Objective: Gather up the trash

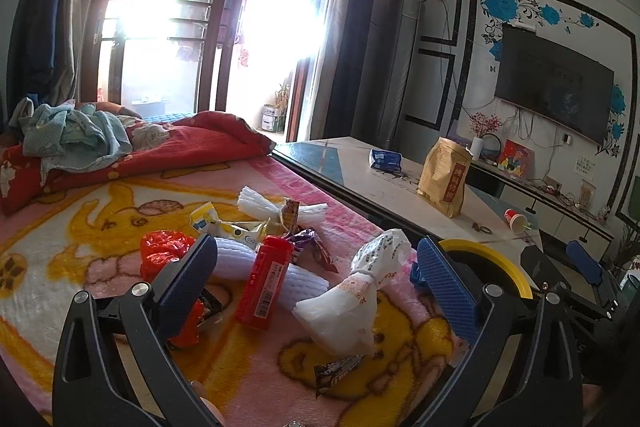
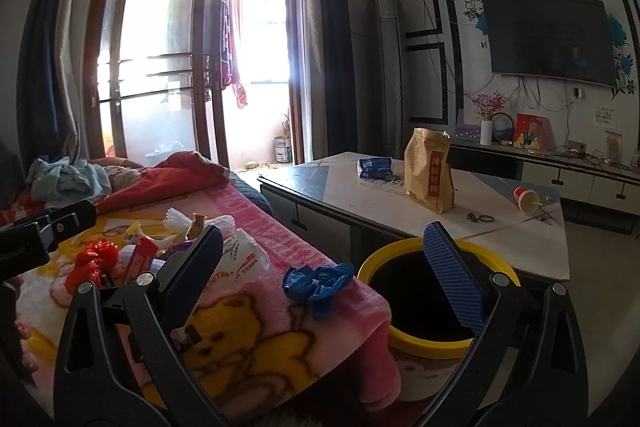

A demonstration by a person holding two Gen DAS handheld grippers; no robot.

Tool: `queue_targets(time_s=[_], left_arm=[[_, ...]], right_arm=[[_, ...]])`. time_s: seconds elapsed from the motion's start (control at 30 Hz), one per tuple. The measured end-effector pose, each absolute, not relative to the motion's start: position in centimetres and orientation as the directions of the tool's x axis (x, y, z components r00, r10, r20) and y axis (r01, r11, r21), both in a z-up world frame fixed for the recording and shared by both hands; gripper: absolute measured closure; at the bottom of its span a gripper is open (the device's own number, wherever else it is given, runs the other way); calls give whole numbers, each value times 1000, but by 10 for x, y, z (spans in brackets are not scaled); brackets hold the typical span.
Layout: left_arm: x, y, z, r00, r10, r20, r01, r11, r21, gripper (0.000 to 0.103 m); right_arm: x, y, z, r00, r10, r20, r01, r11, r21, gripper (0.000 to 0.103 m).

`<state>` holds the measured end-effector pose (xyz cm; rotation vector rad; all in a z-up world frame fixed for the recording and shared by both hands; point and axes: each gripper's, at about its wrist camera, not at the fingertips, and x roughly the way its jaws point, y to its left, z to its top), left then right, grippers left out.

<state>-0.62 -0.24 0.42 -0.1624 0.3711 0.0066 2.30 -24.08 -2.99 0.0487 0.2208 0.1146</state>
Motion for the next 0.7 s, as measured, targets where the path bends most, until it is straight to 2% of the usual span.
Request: queue_targets(time_s=[0.7], left_arm=[[-3, -2, 2, 931, -16, -366, -46, 986, -162, 6]], right_arm=[[26, -243, -32, 969, 105, -224, -95, 994, 55, 11]])
